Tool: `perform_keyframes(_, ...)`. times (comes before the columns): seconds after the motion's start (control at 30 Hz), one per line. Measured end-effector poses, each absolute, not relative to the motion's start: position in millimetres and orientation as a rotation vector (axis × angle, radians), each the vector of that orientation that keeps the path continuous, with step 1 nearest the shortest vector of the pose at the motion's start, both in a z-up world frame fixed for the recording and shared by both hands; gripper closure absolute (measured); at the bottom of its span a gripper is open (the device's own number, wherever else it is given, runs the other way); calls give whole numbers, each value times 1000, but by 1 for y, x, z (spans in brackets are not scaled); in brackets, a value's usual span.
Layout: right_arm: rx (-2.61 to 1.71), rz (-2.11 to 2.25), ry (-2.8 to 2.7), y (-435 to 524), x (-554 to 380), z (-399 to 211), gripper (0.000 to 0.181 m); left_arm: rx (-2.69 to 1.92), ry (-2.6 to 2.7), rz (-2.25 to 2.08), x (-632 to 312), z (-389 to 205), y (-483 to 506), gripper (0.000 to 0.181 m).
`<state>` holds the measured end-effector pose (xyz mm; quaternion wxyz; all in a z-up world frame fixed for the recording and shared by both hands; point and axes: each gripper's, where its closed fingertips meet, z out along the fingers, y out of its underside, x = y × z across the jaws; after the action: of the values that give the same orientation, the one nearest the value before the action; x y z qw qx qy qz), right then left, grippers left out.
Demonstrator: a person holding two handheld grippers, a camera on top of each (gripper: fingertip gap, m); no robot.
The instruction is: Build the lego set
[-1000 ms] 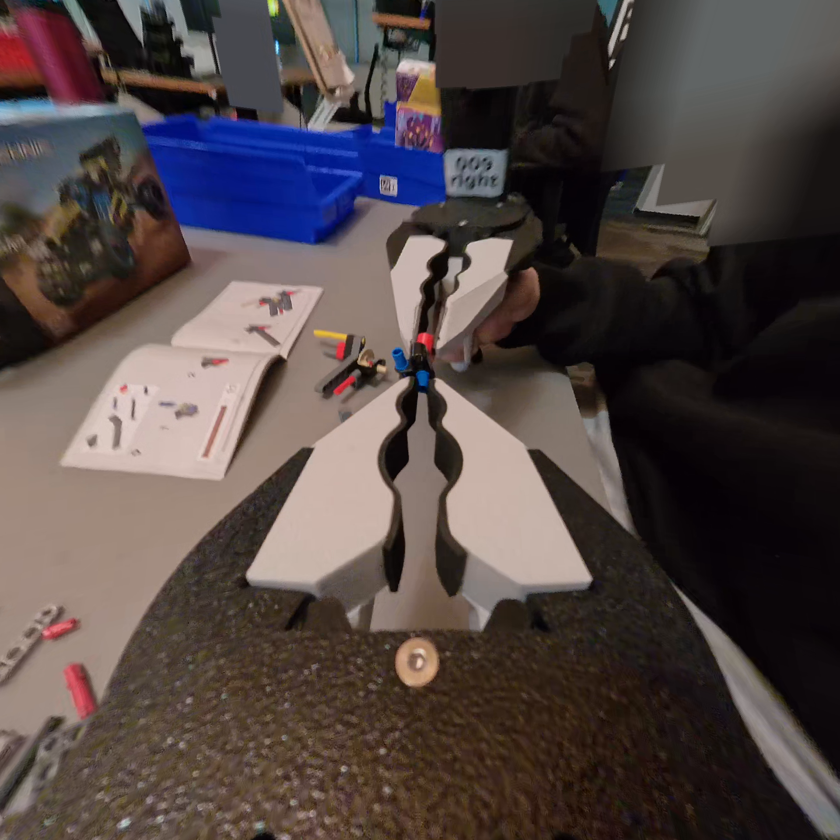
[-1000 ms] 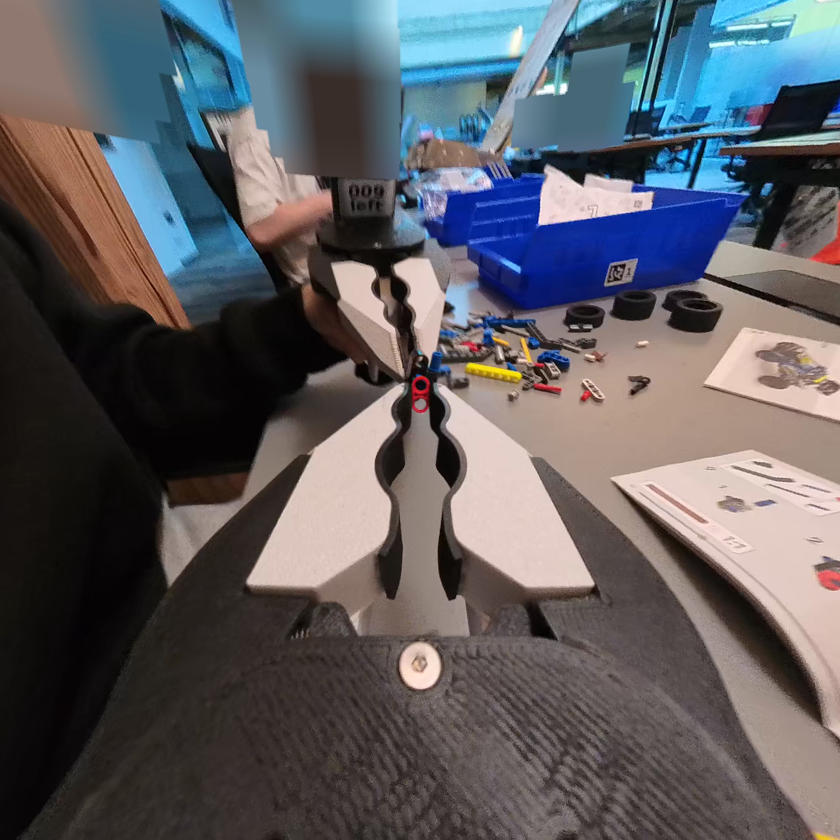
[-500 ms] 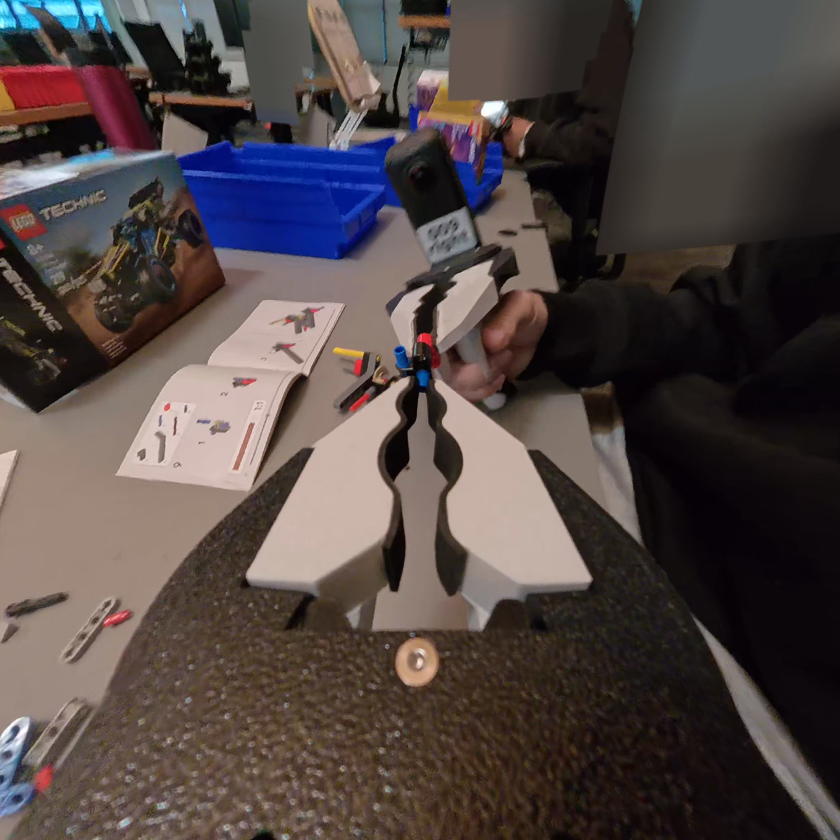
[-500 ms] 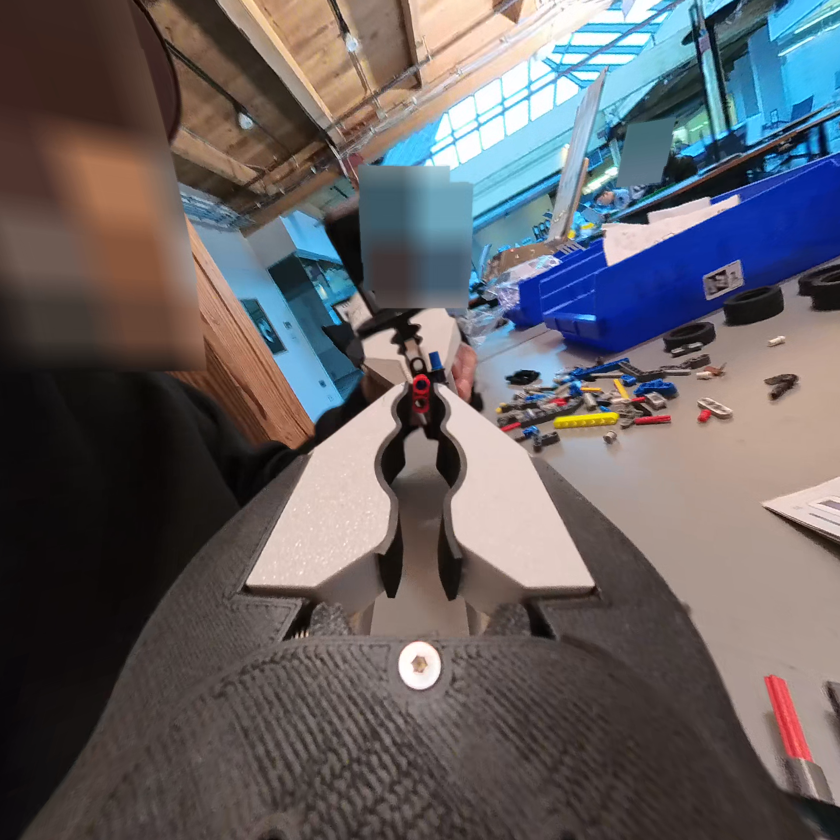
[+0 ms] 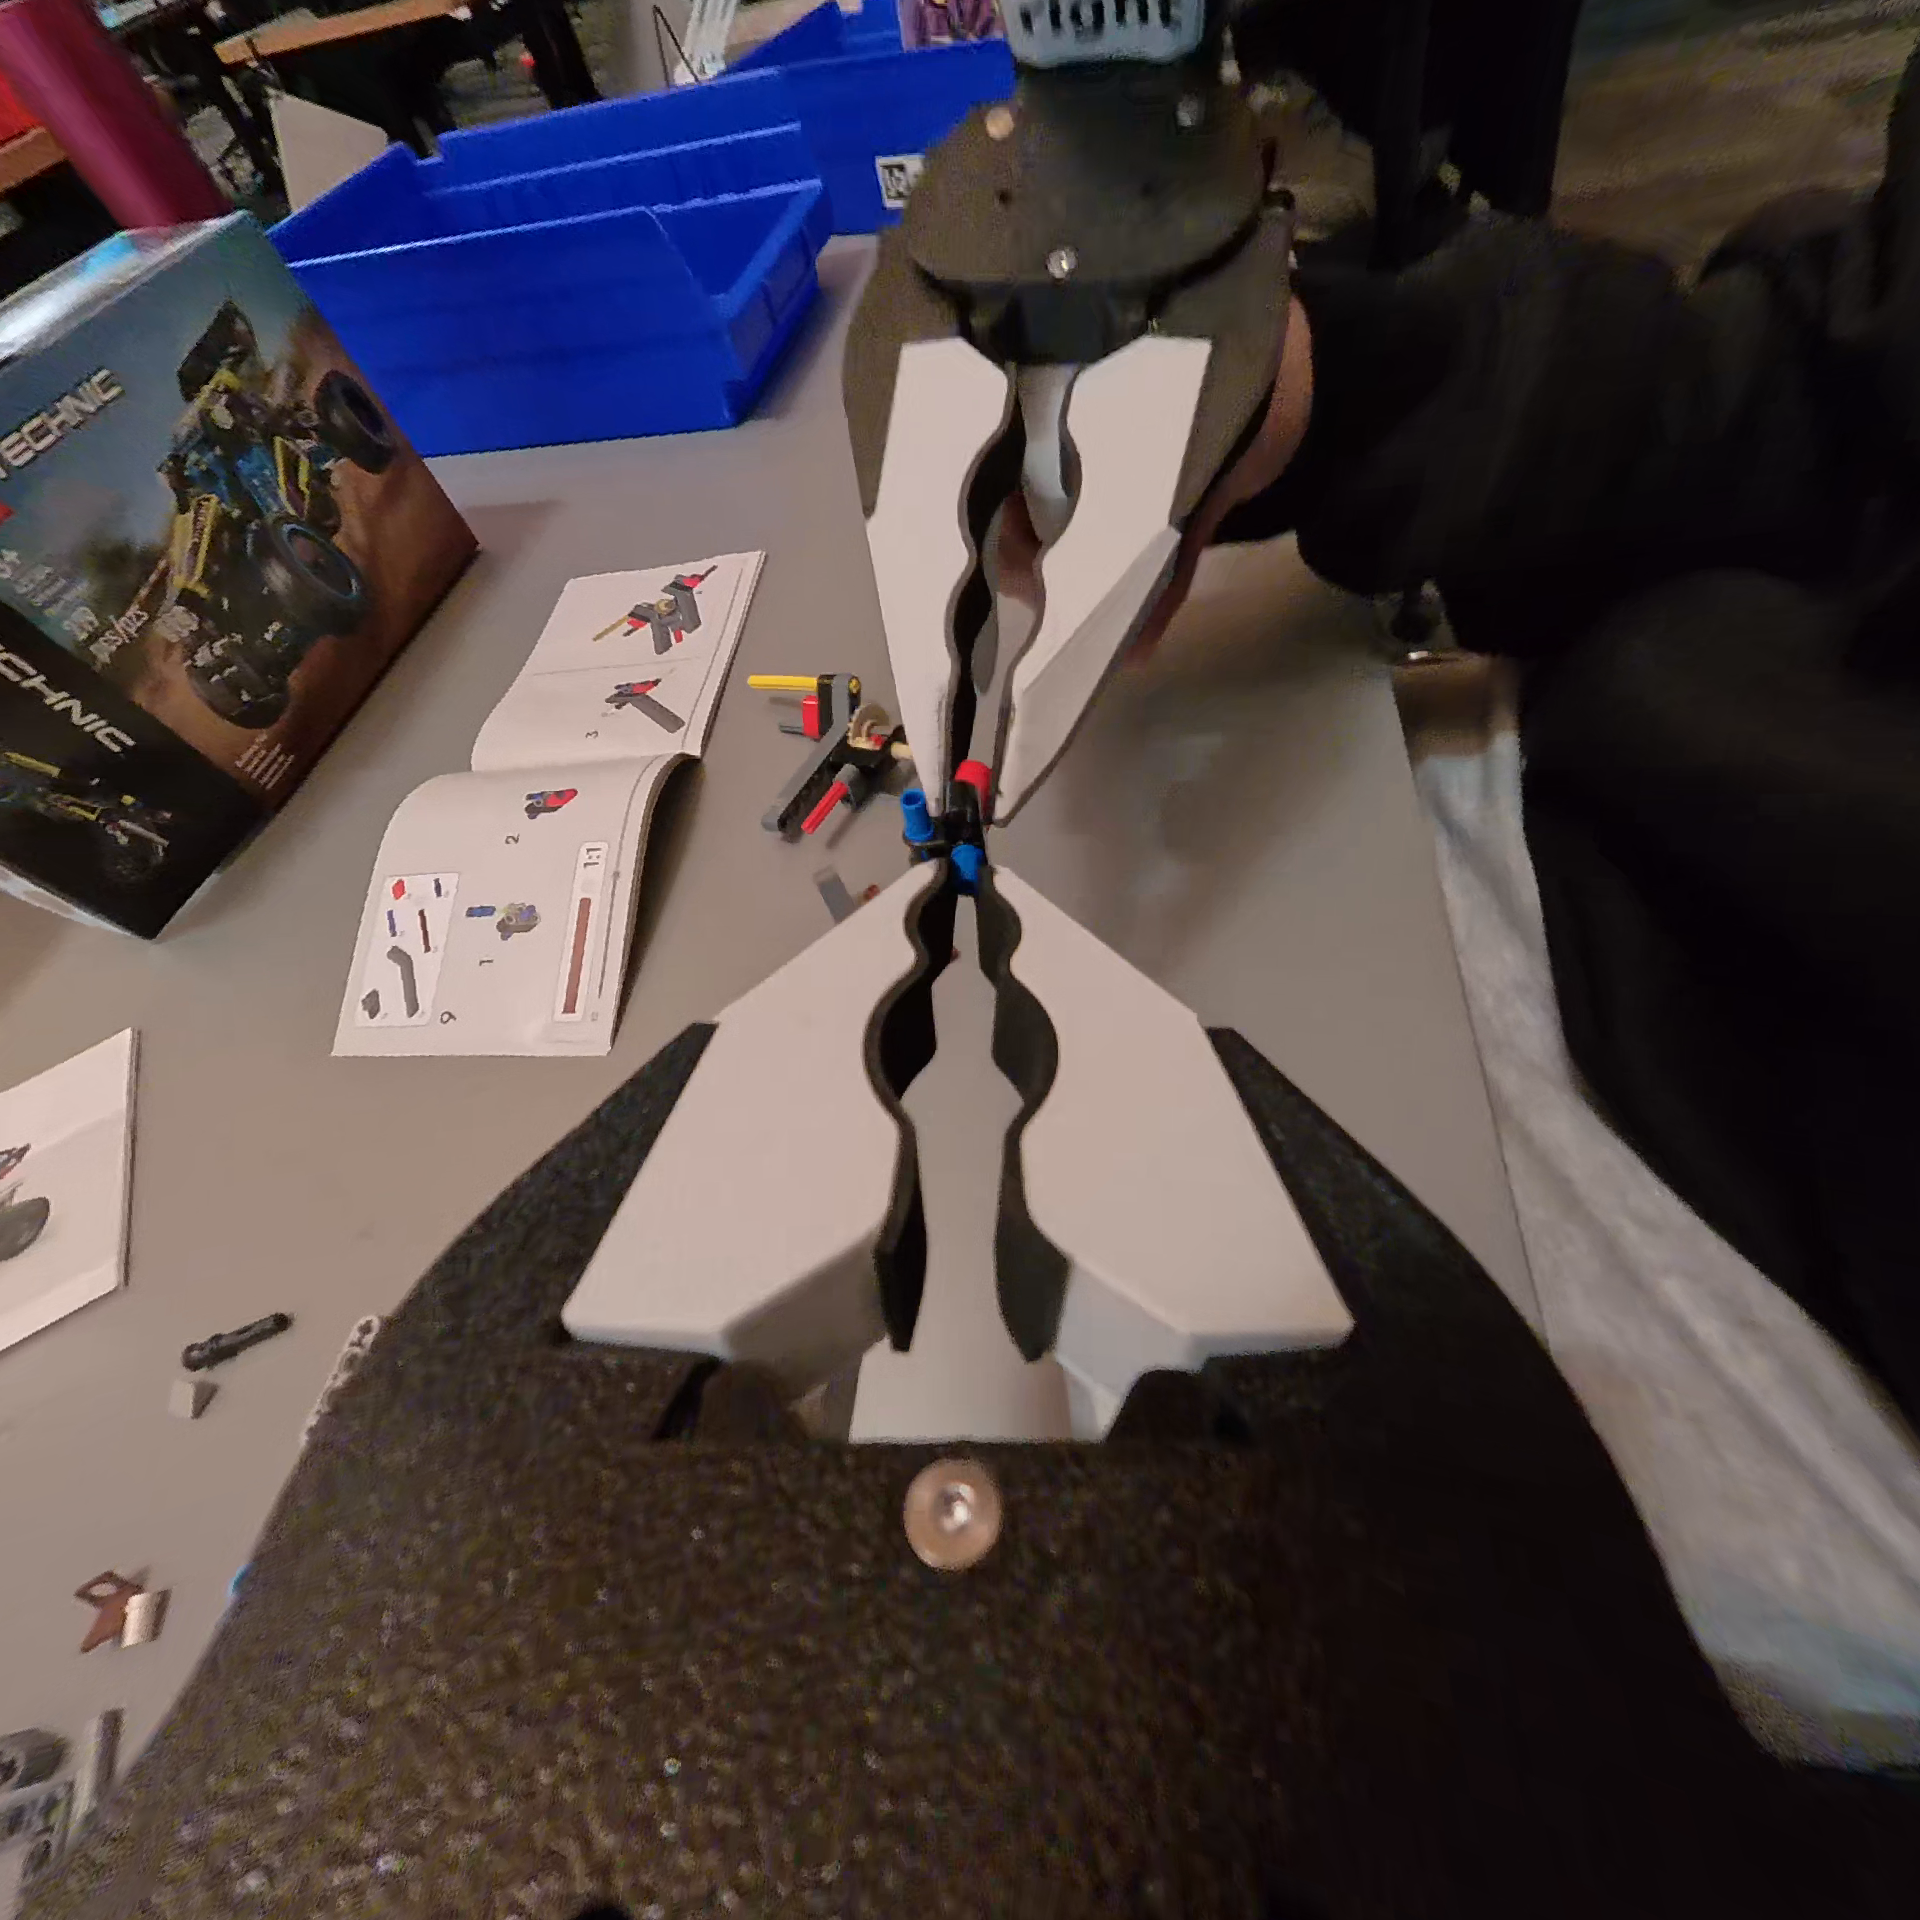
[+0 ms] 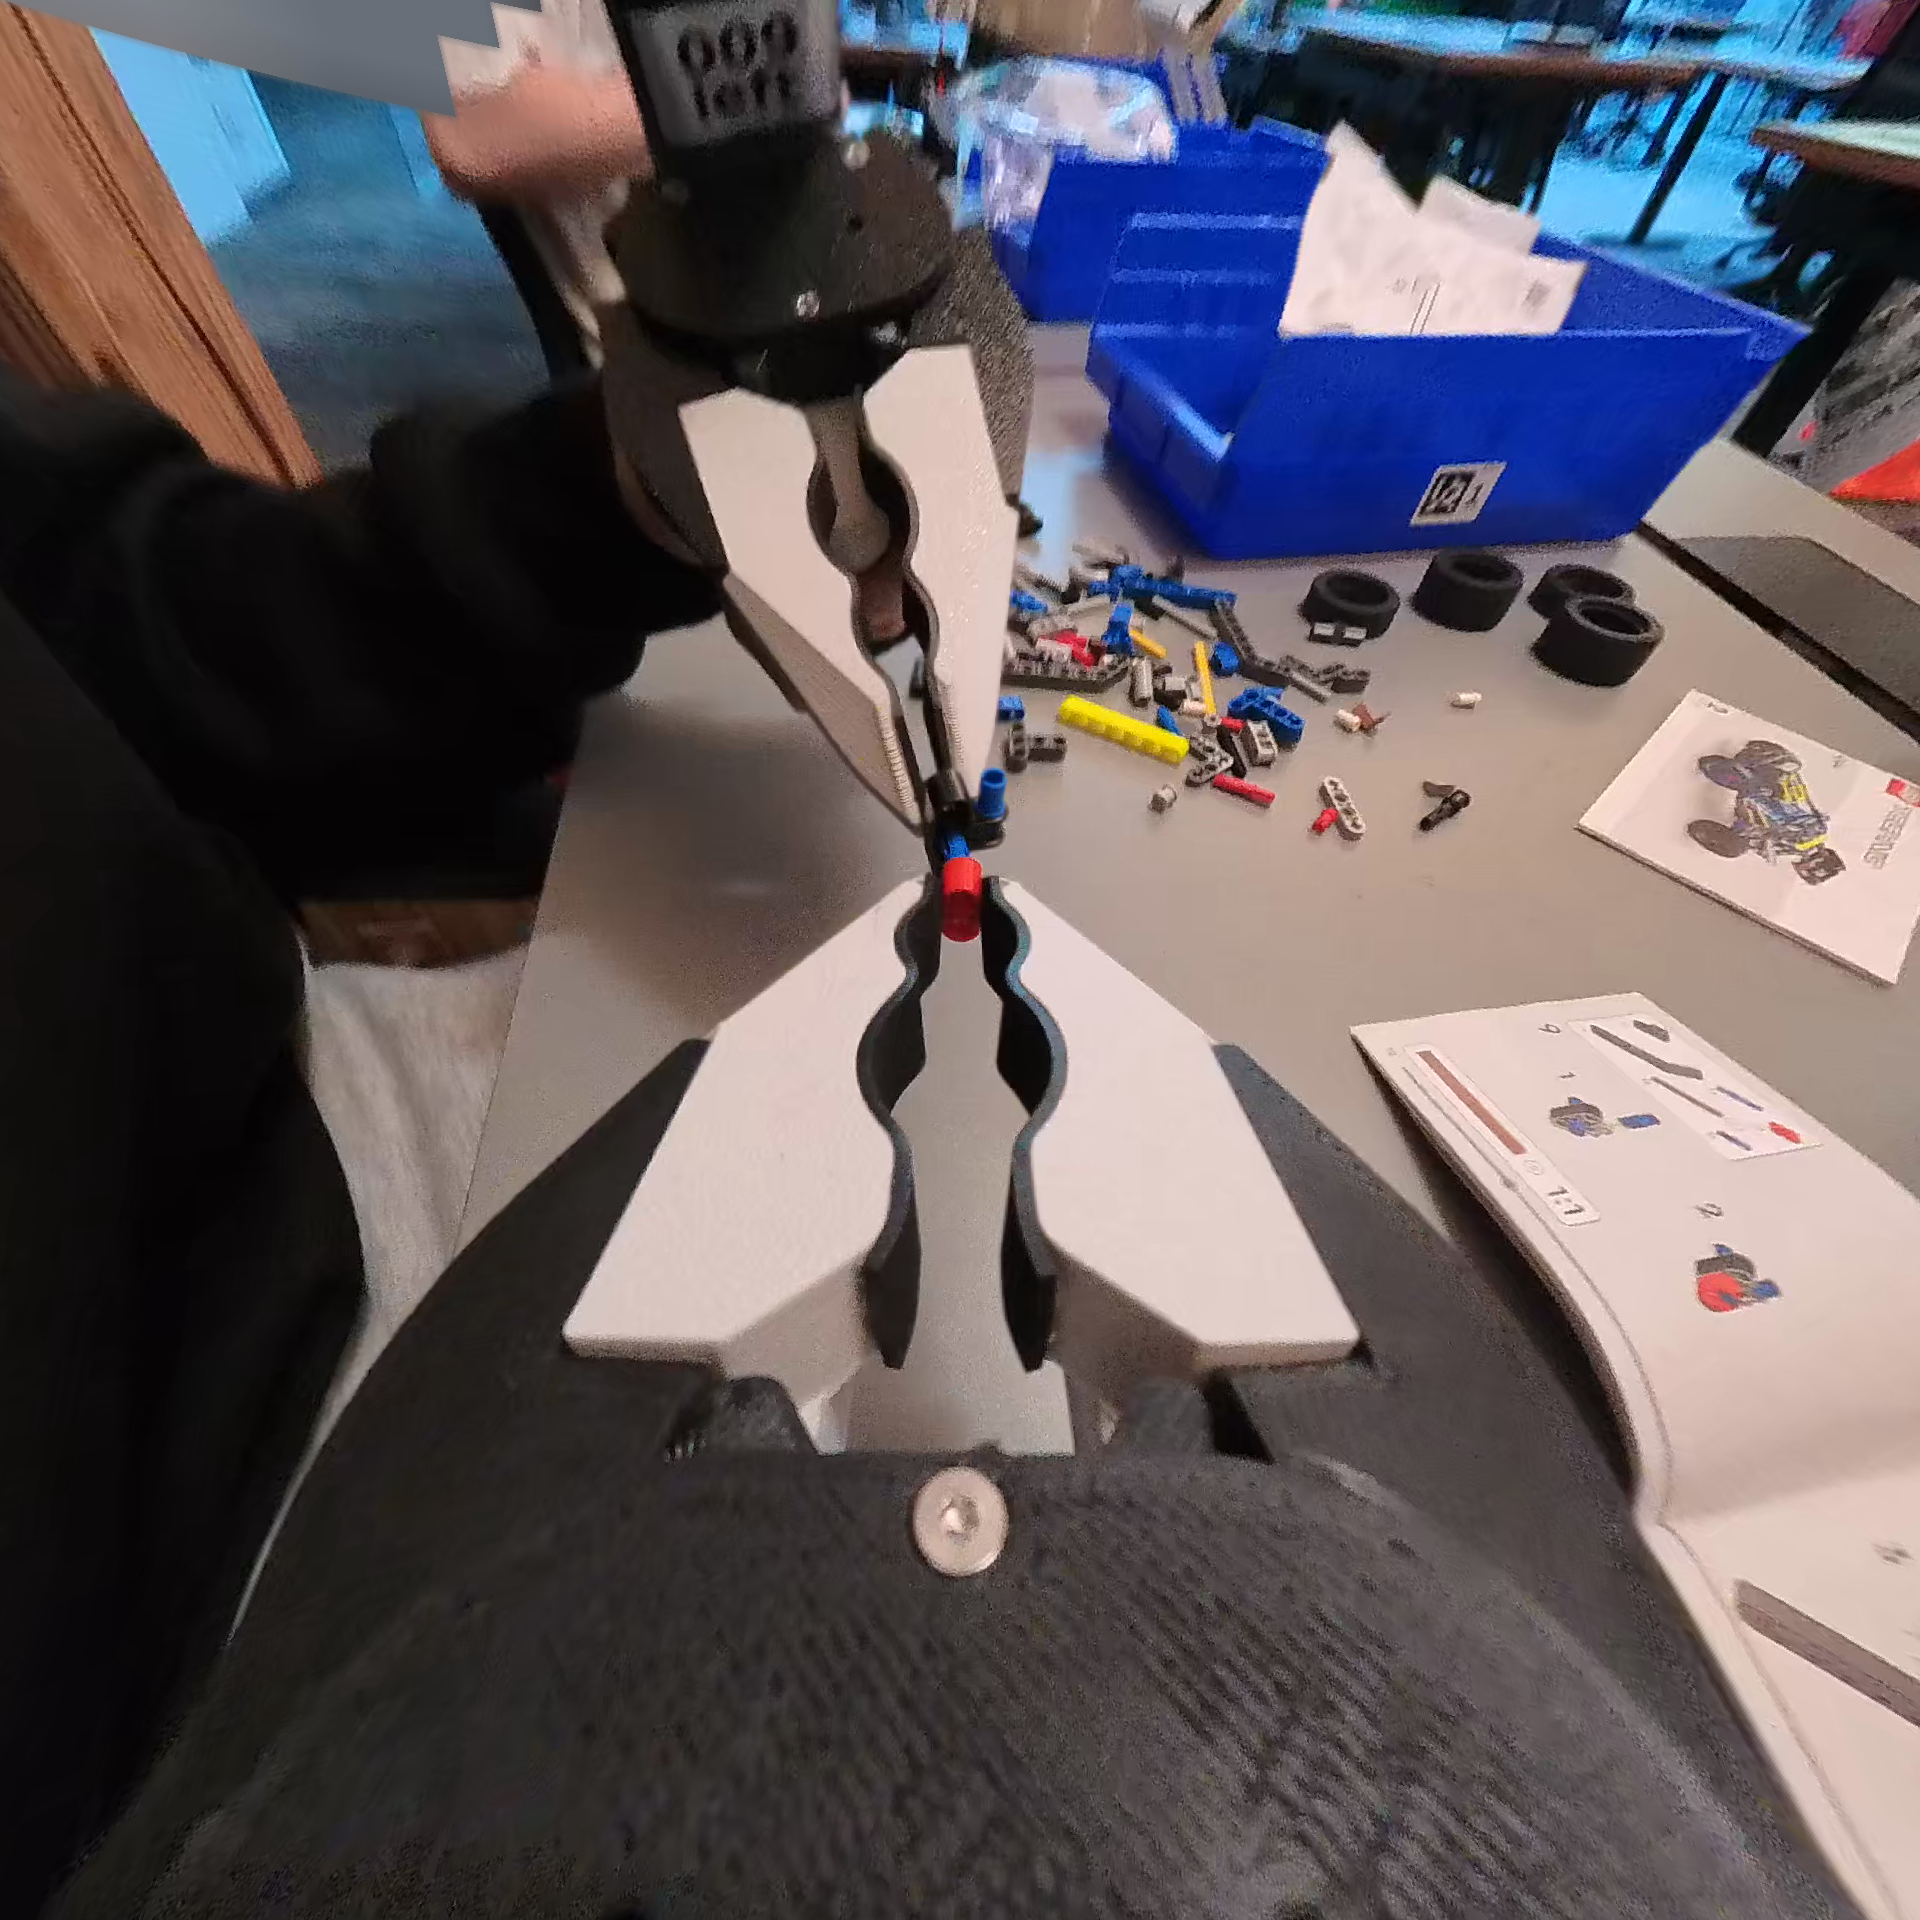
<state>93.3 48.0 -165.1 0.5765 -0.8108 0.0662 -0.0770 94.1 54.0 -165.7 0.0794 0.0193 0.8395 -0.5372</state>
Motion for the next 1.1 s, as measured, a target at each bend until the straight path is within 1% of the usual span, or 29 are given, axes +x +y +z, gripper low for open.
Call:
perform_keyframes(0.17,-2103,-247,37,49,87,-184,175,189,2558,-1458,88,-181,56,180)
perform_keyframes(0.23,-2118,-218,43,49,87,-191,175,201,2573,-1424,89,-186,56,180)
perform_keyframes(0.47,-1896,-17,61,55,75,-169,175,192,2549,-1750,78,-170,52,180)
perform_keyframes(0.57,-1957,-78,70,52,81,-177,175,137,2569,-1706,84,-177,51,180)
perform_keyframes(0.67,-1916,-94,102,52,84,-172,176,72,2564,-1772,87,-173,50,180)
perform_keyframes(0.73,-1948,-180,110,53,90,-176,176,22,2567,-1778,92,-177,51,180)
perform_keyframes(0.8,-1915,-222,122,53,95,-170,173,-29,2521,-1886,96,-171,51,179)
perform_keyframes(0.83,-1855,-226,149,53,97,-160,169,-64,2463,-1971,99,-163,51,179)
perform_keyframes(0.93,-1691,-163,191,51,95,-135,174,-120,2332,-2188,103,-142,58,179)
perform_keyframes(0.97,-1676,-183,220,49,98,-133,177,-138,2319,-2209,105,-141,60,179)
perform_keyframes(1.03,-1683,-251,245,48,103,-134,170,-164,2307,-2240,107,-139,62,179)
perform_keyframes(1.1,-1702,-326,250,50,106,-136,169,-181,2306,-2274,106,-137,61,179)
